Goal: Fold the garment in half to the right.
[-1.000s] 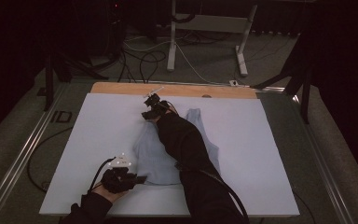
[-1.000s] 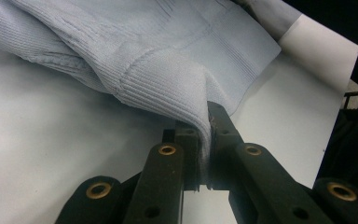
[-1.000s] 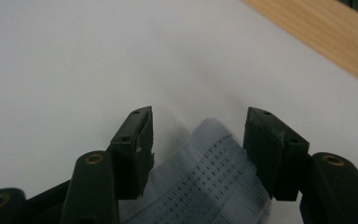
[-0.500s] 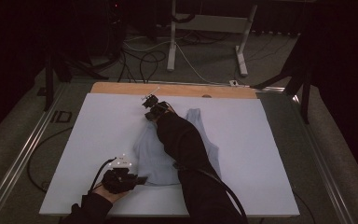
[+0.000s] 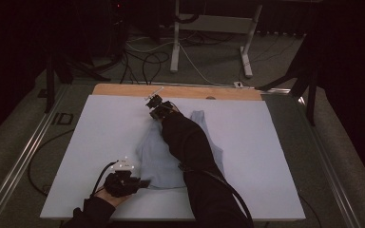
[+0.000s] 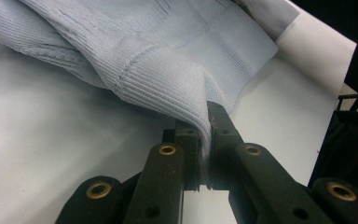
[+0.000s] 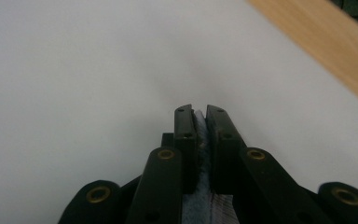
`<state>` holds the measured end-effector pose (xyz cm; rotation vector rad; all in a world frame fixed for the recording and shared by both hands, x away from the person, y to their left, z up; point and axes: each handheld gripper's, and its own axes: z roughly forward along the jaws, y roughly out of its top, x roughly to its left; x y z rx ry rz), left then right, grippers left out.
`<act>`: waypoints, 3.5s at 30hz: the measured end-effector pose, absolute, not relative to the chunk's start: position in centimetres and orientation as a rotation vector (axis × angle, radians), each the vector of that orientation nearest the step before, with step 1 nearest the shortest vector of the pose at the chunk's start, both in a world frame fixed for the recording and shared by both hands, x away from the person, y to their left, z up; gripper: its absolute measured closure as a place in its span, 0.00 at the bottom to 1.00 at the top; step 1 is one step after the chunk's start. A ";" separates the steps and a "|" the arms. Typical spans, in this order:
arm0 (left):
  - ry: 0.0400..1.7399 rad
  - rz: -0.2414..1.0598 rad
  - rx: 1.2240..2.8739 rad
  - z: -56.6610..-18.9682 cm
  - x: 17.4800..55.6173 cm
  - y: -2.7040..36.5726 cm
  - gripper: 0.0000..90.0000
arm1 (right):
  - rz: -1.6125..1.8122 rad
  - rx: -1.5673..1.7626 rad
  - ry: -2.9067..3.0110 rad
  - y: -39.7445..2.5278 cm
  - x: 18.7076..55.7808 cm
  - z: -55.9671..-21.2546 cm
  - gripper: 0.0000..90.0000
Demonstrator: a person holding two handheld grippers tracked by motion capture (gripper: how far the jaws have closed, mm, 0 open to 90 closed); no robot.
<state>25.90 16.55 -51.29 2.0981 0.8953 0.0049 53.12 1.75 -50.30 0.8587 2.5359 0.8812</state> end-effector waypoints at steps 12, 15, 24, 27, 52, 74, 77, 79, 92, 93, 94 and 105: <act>0.876 0.029 2.089 -50.4 25.6 16.0 0.96 | 0.947 0.823 2.480 0.2 52.8 -46.6 0.94; 0.860 0.038 2.092 -49.9 25.5 15.8 0.96 | 0.947 0.803 2.472 -0.1 52.6 -45.9 0.94; 0.818 0.056 2.110 -48.6 25.5 14.8 0.96 | 0.986 0.784 2.457 -1.1 52.0 -43.6 0.94; 0.802 0.060 2.114 -47.9 25.6 14.4 0.96 | 0.997 0.783 2.453 -1.6 51.9 -43.1 0.94; 0.637 0.070 2.198 -45.0 25.9 8.2 0.96 | 1.124 0.821 2.391 -7.3 51.1 -41.3 0.93; 0.559 0.045 2.252 -45.9 27.1 2.2 0.96 | 1.193 0.826 2.369 -11.6 51.1 -42.8 0.93; 0.566 0.037 2.244 -46.2 27.2 1.5 0.96 | 1.228 0.834 2.370 -12.1 51.2 -42.9 0.93; 0.566 0.040 2.251 -46.6 27.3 0.9 0.96 | 1.227 0.835 2.380 -12.5 51.4 -43.2 0.93; 0.582 0.084 2.303 -48.5 27.9 -2.0 0.96 | 1.194 0.849 2.425 -13.6 52.1 -44.5 0.93; 0.586 0.081 2.304 -48.6 28.0 -2.1 0.96 | 1.190 0.855 2.430 -13.7 52.2 -44.8 0.92; 0.588 0.080 2.305 -48.7 28.1 -2.2 0.96 | 1.190 0.855 2.430 -13.7 52.2 -44.8 0.92; 0.620 0.069 2.322 -50.1 28.6 -3.4 0.96 | 1.232 0.877 2.437 -14.8 52.7 -46.3 0.92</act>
